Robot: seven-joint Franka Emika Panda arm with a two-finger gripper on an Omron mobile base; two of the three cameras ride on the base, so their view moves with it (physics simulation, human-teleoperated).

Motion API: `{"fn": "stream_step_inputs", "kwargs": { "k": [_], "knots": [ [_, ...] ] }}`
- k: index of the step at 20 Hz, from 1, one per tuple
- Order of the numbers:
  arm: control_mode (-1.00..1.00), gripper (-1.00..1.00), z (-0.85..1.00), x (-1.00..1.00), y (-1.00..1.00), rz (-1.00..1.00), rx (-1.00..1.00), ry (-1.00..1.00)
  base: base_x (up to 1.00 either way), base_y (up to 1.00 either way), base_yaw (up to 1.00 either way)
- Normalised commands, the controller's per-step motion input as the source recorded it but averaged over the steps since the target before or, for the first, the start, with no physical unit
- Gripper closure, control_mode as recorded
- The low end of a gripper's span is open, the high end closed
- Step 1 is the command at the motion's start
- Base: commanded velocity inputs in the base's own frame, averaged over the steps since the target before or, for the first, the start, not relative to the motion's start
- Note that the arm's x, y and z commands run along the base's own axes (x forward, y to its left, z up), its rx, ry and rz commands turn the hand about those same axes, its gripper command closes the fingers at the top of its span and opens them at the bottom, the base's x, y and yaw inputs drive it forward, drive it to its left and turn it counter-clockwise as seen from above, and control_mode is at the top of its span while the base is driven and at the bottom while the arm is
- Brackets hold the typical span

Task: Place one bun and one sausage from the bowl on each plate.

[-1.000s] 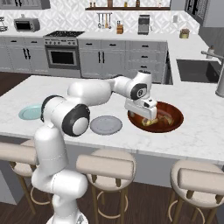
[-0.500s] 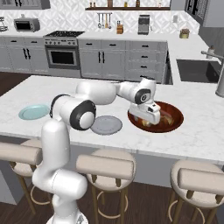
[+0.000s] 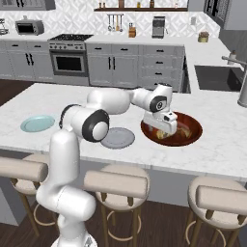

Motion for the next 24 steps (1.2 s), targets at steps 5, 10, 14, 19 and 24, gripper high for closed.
{"fn": "stream_step_inputs", "kwargs": {
  "k": [5,10,14,19,24],
  "knots": [
    [-1.0,-1.0,-0.16,0.29,-0.03,0.0,0.0,0.0,0.0,0.0,0.0],
    [-1.0,-1.0,-0.27,0.43,-0.17,0.0,0.0,0.0,0.0,0.0,0.0],
    [-1.0,-1.0,-0.13,0.43,-0.2,0.0,0.0,0.0,0.0,0.0,0.0],
    [-1.0,-1.0,-0.15,0.22,-0.08,0.0,0.0,0.02,0.0,0.0,0.0],
    [-1.0,-1.0,-0.33,0.0,0.01,0.0,0.0,0.06,0.0,0.0,0.0]
  ]
}}
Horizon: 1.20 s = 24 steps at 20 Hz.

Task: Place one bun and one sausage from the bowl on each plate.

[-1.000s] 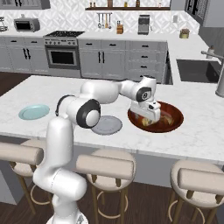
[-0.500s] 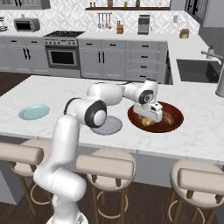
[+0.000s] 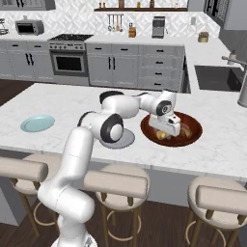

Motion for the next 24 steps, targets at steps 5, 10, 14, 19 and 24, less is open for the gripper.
{"fn": "stream_step_inputs", "kwargs": {
  "k": [5,10,14,19,24],
  "knots": [
    [-1.0,1.0,-0.09,0.0,0.02,0.02,0.0,0.01,0.0,0.0,0.0],
    [-1.0,1.0,0.0,0.01,0.0,0.0,0.0,0.0,0.0,0.0,0.0],
    [-1.0,1.0,0.22,-0.04,0.06,0.01,-0.03,0.0,0.0,0.0,0.0],
    [-1.0,1.0,0.67,-0.53,0.34,0.03,-0.13,-0.02,0.0,0.0,0.0],
    [-1.0,1.0,0.58,-0.74,0.69,0.08,-0.12,-0.03,0.0,0.0,0.0]
  ]
}}
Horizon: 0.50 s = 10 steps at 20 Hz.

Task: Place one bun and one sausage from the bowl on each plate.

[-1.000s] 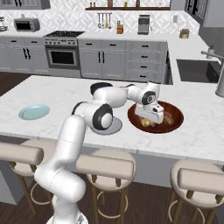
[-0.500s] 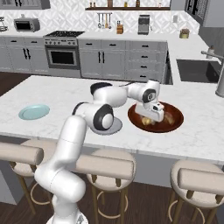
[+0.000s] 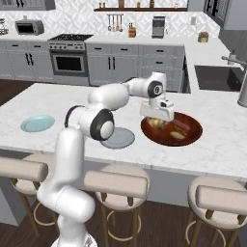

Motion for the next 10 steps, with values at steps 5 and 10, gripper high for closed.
{"fn": "stream_step_inputs", "kwargs": {
  "k": [5,10],
  "knots": [
    [-1.0,1.0,0.51,-0.67,1.0,0.25,-0.04,-0.16,0.0,0.0,0.0],
    [-1.0,1.0,0.03,-0.58,1.0,0.34,0.05,-0.24,0.0,0.0,0.0]
  ]
}}
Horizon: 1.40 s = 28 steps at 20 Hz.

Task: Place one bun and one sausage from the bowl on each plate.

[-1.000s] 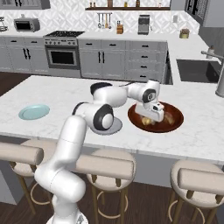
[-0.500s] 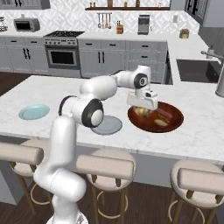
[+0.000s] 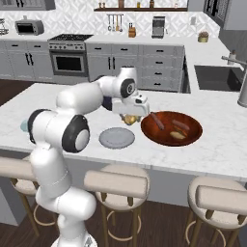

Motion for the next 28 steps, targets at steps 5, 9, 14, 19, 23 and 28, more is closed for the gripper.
{"fn": "stream_step_inputs", "kwargs": {
  "k": [5,9,14,19,23,28],
  "knots": [
    [-1.0,1.0,0.11,-0.11,1.0,0.25,0.03,-0.24,0.0,0.0,0.0],
    [-1.0,1.0,-0.27,0.06,0.88,0.15,0.02,-0.13,0.0,0.0,0.0],
    [-1.0,1.0,-0.41,0.41,0.17,0.0,0.01,-0.01,0.0,0.0,0.0],
    [-1.0,1.0,-0.51,0.43,0.37,-0.01,0.0,-0.06,0.0,0.0,0.0],
    [-1.0,1.0,-0.37,0.14,0.07,-0.04,0.0,-0.02,0.0,0.0,0.0],
    [-1.0,1.0,-0.19,0.06,-0.03,0.0,0.0,0.0,0.0,0.0,0.0]
  ]
}}
